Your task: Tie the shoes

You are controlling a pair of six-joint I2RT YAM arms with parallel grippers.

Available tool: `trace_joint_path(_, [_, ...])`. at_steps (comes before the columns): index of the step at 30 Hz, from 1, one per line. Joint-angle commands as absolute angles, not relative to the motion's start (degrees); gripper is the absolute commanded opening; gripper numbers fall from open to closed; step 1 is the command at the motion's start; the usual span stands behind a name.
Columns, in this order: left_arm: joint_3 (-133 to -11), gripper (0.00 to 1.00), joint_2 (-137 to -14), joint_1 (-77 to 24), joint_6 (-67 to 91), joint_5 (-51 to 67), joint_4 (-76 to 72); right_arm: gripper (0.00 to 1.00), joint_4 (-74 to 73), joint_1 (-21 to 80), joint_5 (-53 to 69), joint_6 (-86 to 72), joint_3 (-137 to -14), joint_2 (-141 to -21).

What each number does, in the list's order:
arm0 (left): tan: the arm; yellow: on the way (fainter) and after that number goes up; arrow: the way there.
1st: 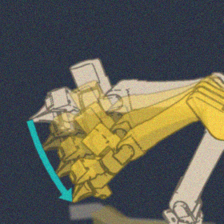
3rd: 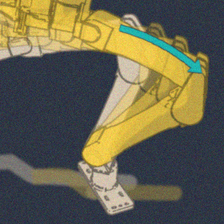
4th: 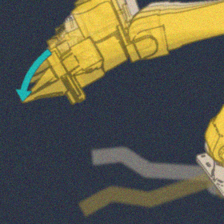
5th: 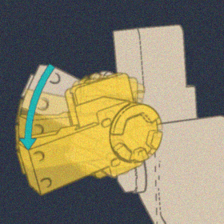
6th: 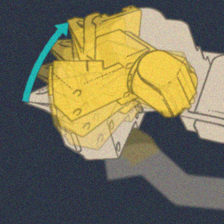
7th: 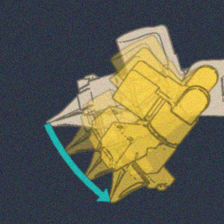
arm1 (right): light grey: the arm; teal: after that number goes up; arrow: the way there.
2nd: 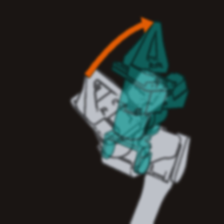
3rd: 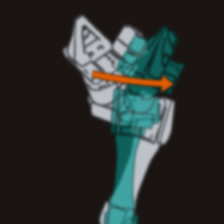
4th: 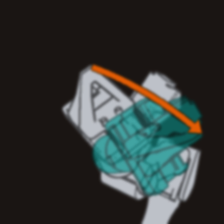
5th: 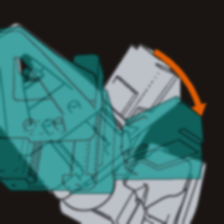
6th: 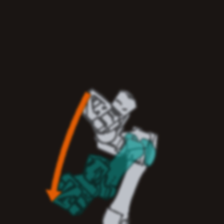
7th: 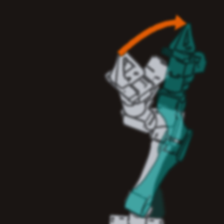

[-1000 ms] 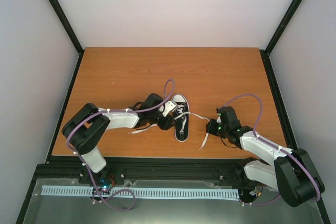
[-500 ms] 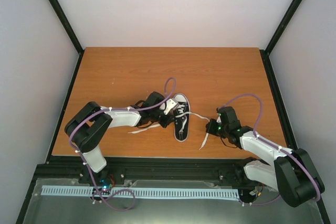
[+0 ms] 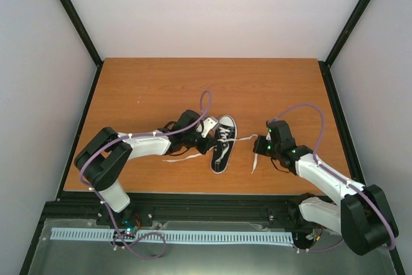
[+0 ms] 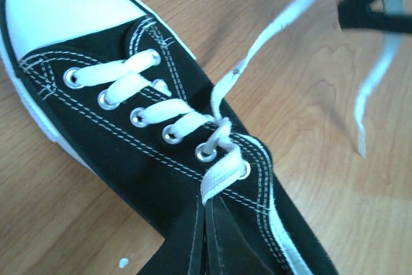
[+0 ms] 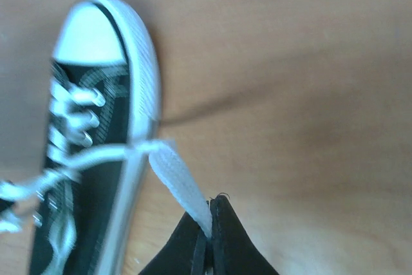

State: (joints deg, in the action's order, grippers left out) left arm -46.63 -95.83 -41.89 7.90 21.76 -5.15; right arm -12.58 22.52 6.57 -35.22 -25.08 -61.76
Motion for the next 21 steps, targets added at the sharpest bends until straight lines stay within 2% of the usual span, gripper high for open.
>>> trace_joint_path(1, [-48.4, 0.01, -94.2, -42.27, 10.68, 25.67, -7.1, 0.03, -11.22, 22.15, 4.58, -31.29, -33.66, -66.5])
trace_joint_path(5, [-47.73, 0.01, -94.0, -42.28, 12.13, 26.1, -8.58, 0.03, -6.29, 22.36, 9.73, -30.28, -43.16, -77.26])
trace_joint_path(10, [-46.25, 0.01, -92.93, -42.23, 14.42, 26.23, -11.3, 0.03, -3.3, 26.64, 21.91, -31.5, -59.11, -94.35])
trace_joint_path(12, [-45.88, 0.01, -92.46, -42.25, 14.69, 25.58, -11.54, 0.06, -2.32, 28.98, 27.2, -32.93, -63.69, -97.52])
trace_joint_path(13, [-45.83, 0.01, -92.18, -42.27, 14.71, 25.25, -11.33, 0.13, -1.28, 29.31, 28.95, -34.22, -63.75, -97.83])
trace_joint_path(16, [-45.76, 0.01, -91.98, -42.26, 15.0, 25.13, -10.93, 0.62, -2.29, 28.47, 26.04, -33.55, -61.59, -95.32])
trace_joint_path(17, [-45.73, 0.01, -91.88, -42.27, 15.17, 25.19, -10.9, 0.73, -3.65, 27.96, 24.14, -32.68, -60.55, -93.98])
trace_joint_path(18, [-45.65, 0.01, -91.87, -42.26, 15.42, 25.24, -10.92, 0.78, -4.46, 27.05, 23.5, -32.29, -59.04, -92.72])
trace_joint_path(21, [-45.69, 0.01, -91.96, -42.28, 16.2, 25.67, -11.03, 0.87, -1.68, 22.35, 25.48, -33.28, -51.88, -88.24])
